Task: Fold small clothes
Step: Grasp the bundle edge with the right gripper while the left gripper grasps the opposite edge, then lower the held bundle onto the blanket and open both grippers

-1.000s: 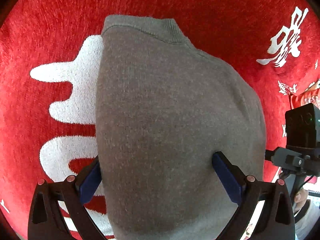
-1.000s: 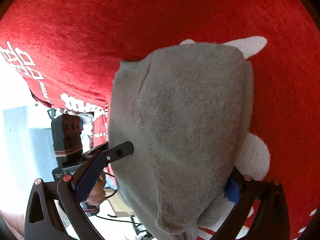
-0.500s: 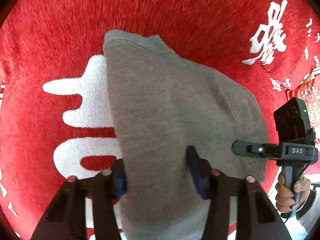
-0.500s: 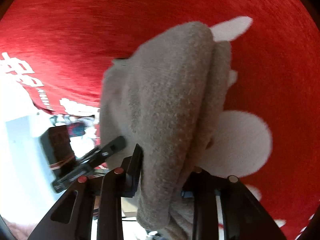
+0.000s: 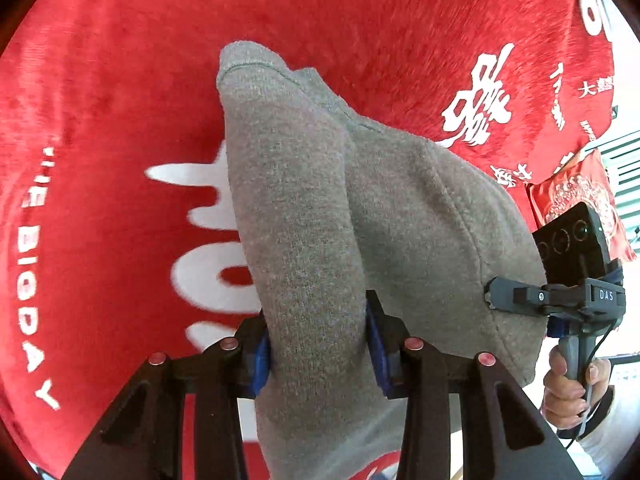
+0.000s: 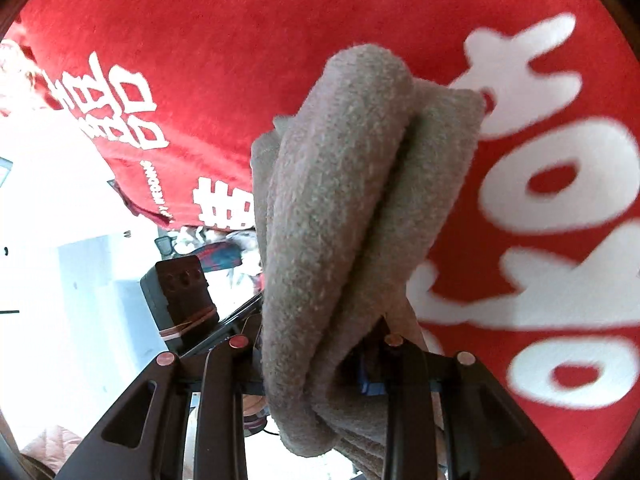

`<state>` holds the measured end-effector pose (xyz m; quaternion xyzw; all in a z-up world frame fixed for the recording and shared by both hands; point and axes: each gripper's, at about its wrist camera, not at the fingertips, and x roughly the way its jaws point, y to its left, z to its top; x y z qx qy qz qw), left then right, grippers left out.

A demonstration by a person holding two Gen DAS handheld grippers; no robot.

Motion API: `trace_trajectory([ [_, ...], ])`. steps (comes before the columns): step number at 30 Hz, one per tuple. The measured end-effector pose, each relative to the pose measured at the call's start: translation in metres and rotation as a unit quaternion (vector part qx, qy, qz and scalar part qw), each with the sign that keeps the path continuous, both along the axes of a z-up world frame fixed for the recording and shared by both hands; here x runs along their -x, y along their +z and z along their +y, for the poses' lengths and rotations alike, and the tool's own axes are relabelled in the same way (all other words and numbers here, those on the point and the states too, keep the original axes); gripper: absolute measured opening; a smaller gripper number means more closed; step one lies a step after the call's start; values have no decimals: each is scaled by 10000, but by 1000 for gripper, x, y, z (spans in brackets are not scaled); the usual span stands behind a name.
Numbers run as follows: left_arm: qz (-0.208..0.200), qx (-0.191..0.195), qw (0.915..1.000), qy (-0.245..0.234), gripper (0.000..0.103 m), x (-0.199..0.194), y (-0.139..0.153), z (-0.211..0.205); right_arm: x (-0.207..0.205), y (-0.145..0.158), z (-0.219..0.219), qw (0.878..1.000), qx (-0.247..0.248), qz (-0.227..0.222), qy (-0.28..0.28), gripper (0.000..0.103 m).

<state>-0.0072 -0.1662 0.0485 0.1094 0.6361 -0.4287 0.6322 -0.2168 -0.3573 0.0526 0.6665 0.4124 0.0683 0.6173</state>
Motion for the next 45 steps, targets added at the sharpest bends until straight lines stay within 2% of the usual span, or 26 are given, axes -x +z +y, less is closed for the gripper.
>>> trace_trajectory([
  [4,-171,-198,9996,-76,42,-8,8,43,-19,-3,46,9996,-29,80,251,32],
  [8,-223,-500,9985,55,42,-17,-12,79,-40,-26,81,9983,-10,320,480,33],
  [12,-113,-834,9961,249,42,-26,-47,100,-66,-45,104,9911,553,803,904,35],
  [13,-140,-893,9955,287,42,-28,-53,105,-69,-45,102,9880,777,896,984,40],
  [14,-106,-840,9959,321,42,-30,-53,112,-71,-43,100,9855,957,973,1013,42],
  [15,-73,-737,9965,399,42,-32,-50,116,-71,-40,96,9832,1113,1044,997,51],
  [16,-117,-685,9966,443,42,-33,-46,118,-70,-37,92,9821,1208,1080,956,54],
  [17,-218,-617,9966,492,42,-34,-40,120,-67,-33,88,9802,1348,1133,902,54],
  [18,-344,-553,9964,539,42,-36,-33,123,-65,-29,84,9768,1539,1199,885,42],
  [19,-518,-504,9955,617,42,-38,-24,124,-60,-26,81,9730,1722,1236,909,23],
  [21,-779,-533,9925,777,42,-43,-19,124,-57,-15,82,9594,2213,1340,1120,23],
  [24,-980,-889,9881,784,42,-49,-30,126,-66,-6,94,9261,3072,1558,1538,23],
  [25,-997,-952,9874,772,42,-51,-35,127,-67,-11,96,9148,3294,1688,1615,23],
  [28,-1061,-1108,9857,701,45,-50,-54,122,-54,-32,89,8984,3577,1911,1689,23],
  [29,-1096,-1097,9856,677,45,-49,-56,121,-52,-35,89,9003,3576,1865,1635,23],
  [31,-1293,-1164,9828,613,47,-45,-58,117,-45,-35,85,9010,3605,1895,1493,37],
  [32,-1418,-1242,9803,594,55,-44,-57,116,-39,-32,82,8996,3622,1989,1412,40],
  [33,-1546,-1322,9774,576,59,-43,-56,116,-33,-29,78,9005,3587,2058,1348,41],
  [38,-1589,-1438,9747,632,59,-41,-42,128,-14,-17,69,9165,3131,2321,902,41],
  [41,-1527,-1515,9743,662,59,-35,-35,140,-1,0,77,9275,2958,2136,815,44],
  [45,-1488,-1540,9746,663,59,-21,-27,153,9,7,97,9476,2441,1935,705,46],
])
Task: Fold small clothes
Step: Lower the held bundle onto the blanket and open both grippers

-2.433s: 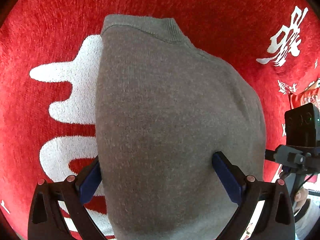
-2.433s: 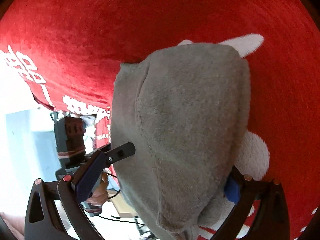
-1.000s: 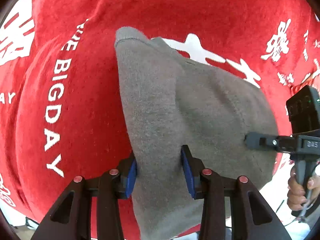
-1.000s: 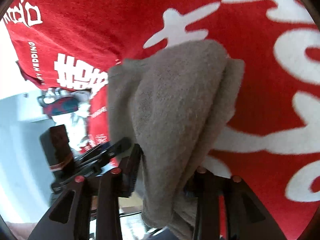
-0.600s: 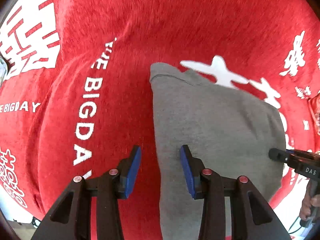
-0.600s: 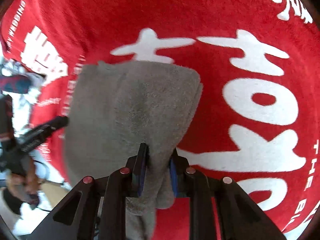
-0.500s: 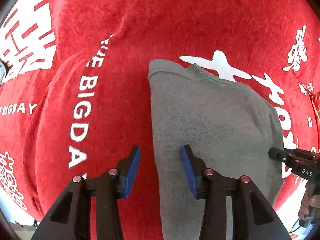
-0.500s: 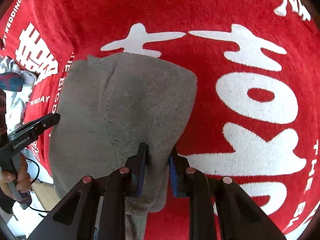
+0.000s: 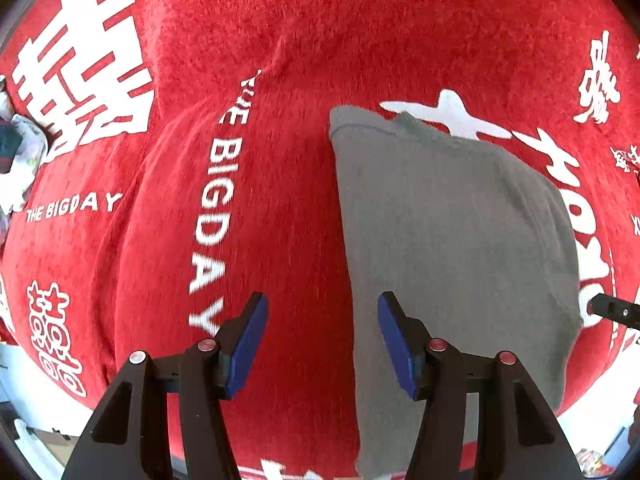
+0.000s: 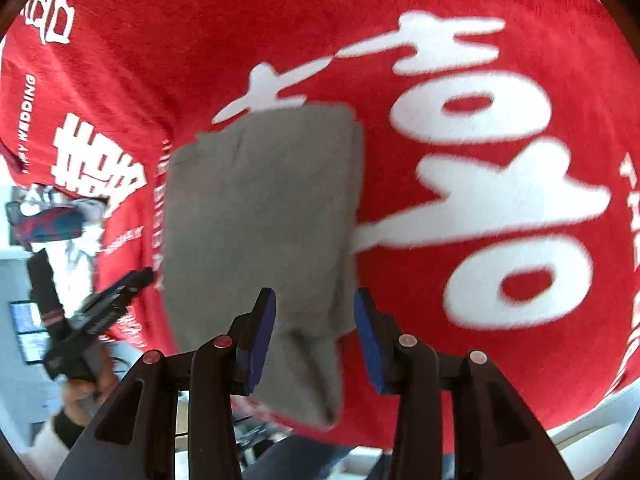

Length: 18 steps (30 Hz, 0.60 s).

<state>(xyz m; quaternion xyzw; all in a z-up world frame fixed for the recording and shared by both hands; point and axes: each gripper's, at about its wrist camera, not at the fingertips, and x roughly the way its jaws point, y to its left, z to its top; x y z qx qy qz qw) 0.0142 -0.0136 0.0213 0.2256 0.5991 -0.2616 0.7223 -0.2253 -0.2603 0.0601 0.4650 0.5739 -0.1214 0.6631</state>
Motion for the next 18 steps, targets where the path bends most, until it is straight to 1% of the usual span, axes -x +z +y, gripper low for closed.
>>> trace_trajectory([
  [2,26,-44,10000,-28,59,8,2,4,-3,-4,16,9998,-141,42,96,46],
  [3,49,-92,9999,-49,59,14,1,5,-4,-6,22,9997,-114,101,198,43],
  [4,71,-141,9999,-64,59,17,0,5,-6,-10,29,9992,-11,224,332,24],
  [5,90,-181,9998,-68,59,20,-1,6,-7,-13,36,9977,210,391,514,14],
  [6,117,-219,9997,-56,59,23,-2,7,-7,-16,40,9965,327,468,610,11],
  [8,142,-222,9997,-20,59,26,-3,8,-6,-28,43,9953,428,609,616,11],
  [10,163,-238,9996,0,59,27,-2,9,-3,-34,42,9963,346,627,473,11],
  [15,111,-291,9995,20,59,29,2,9,-6,-33,46,9947,475,697,586,12],
  [18,126,-396,9991,49,59,30,4,9,-9,-37,45,9950,423,745,515,15],
])
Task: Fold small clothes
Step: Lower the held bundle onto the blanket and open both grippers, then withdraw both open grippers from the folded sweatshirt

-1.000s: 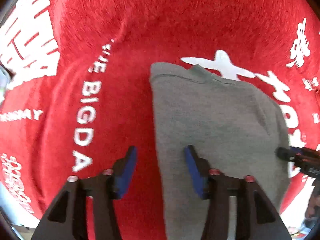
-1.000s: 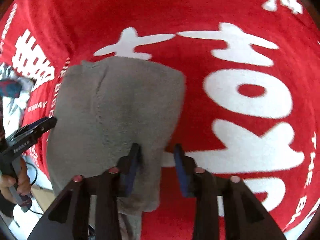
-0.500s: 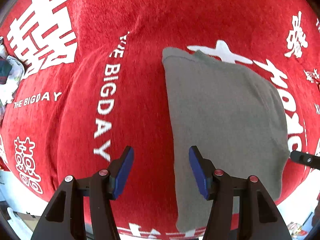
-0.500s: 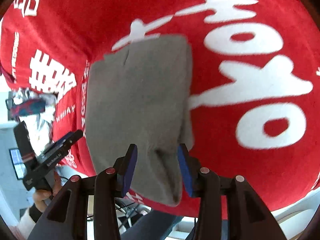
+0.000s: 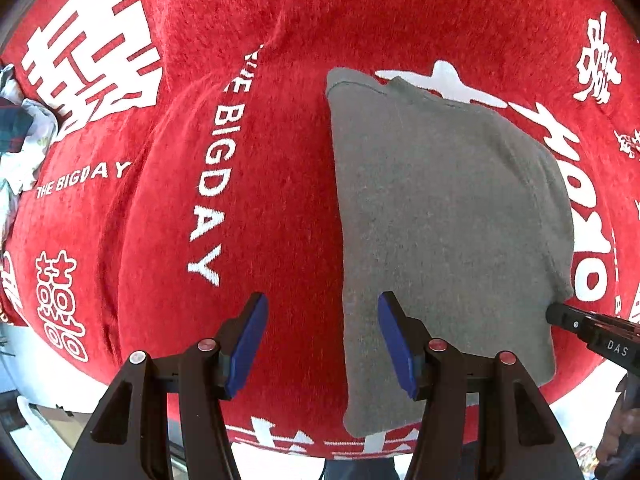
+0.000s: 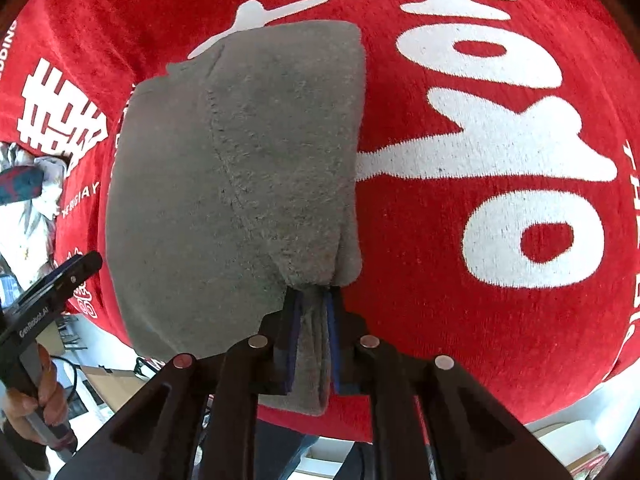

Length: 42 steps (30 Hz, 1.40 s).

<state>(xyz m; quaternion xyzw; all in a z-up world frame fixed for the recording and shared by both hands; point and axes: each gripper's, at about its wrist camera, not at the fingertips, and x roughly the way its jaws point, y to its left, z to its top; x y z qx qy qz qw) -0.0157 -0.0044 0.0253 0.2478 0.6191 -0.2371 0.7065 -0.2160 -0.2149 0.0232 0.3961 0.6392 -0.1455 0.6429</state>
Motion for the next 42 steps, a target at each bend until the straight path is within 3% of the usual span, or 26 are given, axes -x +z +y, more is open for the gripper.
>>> trace_trajectory([
  [7,112,-230,9996,-87,62,5,-3,-2,-4,2,-2,9999,35,104,28,16],
  [9,98,-226,9997,-24,102,6,-2,-1,-5,2,-2,9999,23,126,2,16],
  [16,56,-93,9999,110,103,7,10,-1,-7,6,0,9993,100,337,91,24],
  [19,134,-67,9997,203,103,4,12,-2,-1,7,0,9975,225,657,118,24],
  [22,173,-90,9995,247,103,3,14,-3,8,11,-3,9974,155,698,-13,25],
  [23,171,-122,9995,233,103,3,14,-4,9,14,-4,9974,169,699,-29,27],
  [25,151,-166,9995,201,103,4,16,-5,11,22,-5,9973,228,696,-41,49],
  [34,87,-199,9997,147,103,9,36,-5,0,53,-8,9983,281,506,-44,51],
  [37,28,-187,9997,155,103,12,45,-4,-8,66,-7,9986,312,418,12,59],
  [42,26,-135,9998,150,103,16,59,-3,-19,86,-3,9987,407,282,99,60],
])
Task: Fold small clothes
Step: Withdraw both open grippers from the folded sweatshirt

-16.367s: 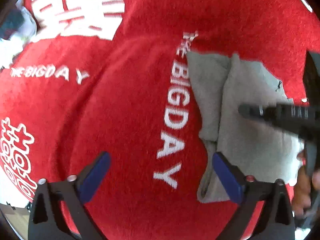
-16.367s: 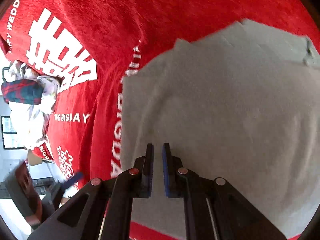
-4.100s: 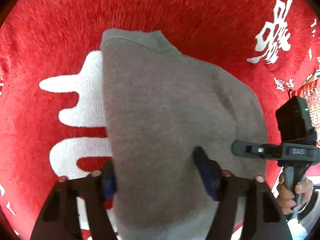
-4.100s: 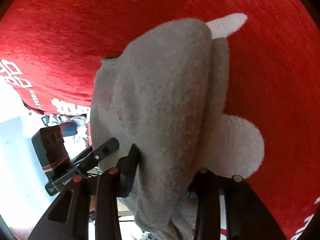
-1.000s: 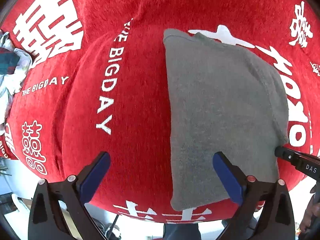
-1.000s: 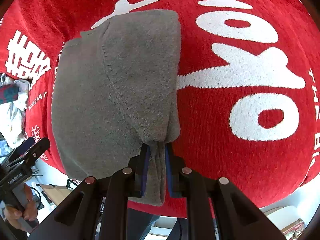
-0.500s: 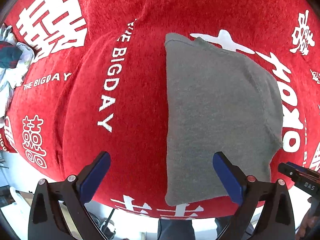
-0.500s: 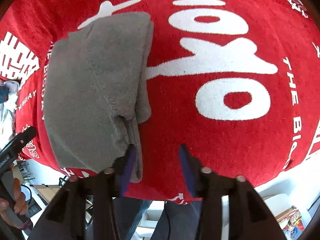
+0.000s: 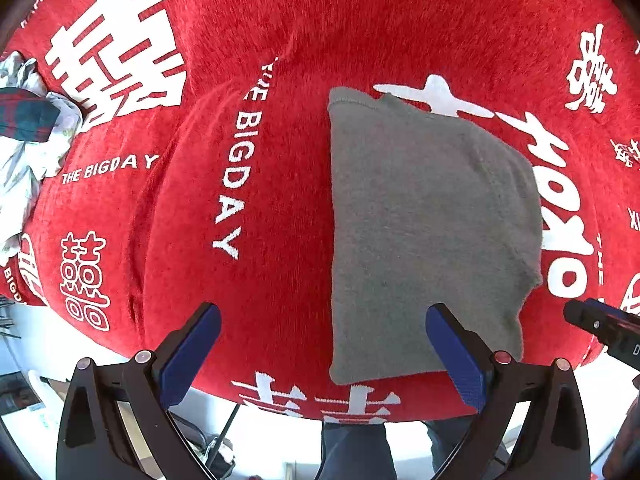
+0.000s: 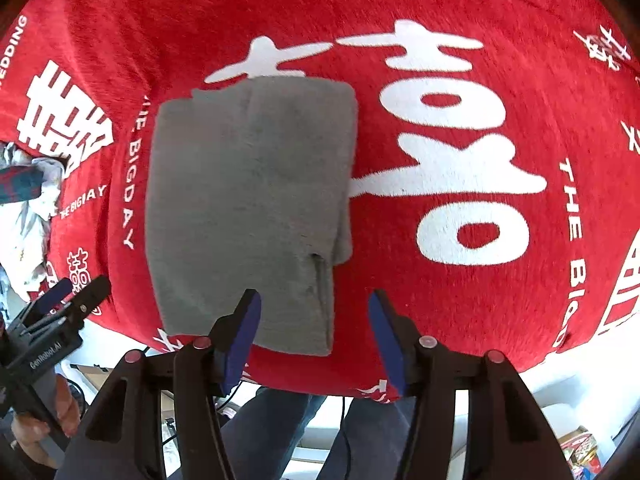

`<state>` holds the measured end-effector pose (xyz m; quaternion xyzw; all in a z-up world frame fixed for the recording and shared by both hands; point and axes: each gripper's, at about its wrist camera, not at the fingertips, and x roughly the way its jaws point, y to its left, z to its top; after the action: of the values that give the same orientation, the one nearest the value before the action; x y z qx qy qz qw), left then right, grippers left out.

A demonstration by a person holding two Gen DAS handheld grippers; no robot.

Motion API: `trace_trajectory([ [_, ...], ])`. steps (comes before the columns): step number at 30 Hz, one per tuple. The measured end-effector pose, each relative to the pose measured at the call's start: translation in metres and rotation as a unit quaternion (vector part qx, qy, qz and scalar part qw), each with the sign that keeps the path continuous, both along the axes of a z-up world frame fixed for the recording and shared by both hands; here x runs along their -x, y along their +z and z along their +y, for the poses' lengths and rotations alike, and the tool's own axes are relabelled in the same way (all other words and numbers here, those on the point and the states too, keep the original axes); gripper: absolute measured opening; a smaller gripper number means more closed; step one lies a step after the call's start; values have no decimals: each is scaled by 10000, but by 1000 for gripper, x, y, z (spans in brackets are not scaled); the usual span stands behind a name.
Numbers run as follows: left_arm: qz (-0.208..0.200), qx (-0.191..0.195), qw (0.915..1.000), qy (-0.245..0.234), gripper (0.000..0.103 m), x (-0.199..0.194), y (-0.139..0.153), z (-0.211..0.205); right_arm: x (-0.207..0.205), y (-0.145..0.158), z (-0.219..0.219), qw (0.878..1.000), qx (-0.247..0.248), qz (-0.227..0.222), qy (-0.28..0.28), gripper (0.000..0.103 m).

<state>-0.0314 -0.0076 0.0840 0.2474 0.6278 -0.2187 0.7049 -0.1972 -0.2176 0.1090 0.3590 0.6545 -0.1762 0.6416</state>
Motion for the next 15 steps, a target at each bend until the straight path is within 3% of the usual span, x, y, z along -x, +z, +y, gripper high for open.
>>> trace_trajectory([
  [8,262,-21,9997,-21,103,6,12,0,-3,16,3,10000,37,-21,45,61],
  [11,361,-54,9993,-30,103,8,14,1,-1,20,5,9999,26,77,109,72],
  [15,406,-152,9990,-77,103,12,14,2,1,22,9,9998,25,141,148,74],
])
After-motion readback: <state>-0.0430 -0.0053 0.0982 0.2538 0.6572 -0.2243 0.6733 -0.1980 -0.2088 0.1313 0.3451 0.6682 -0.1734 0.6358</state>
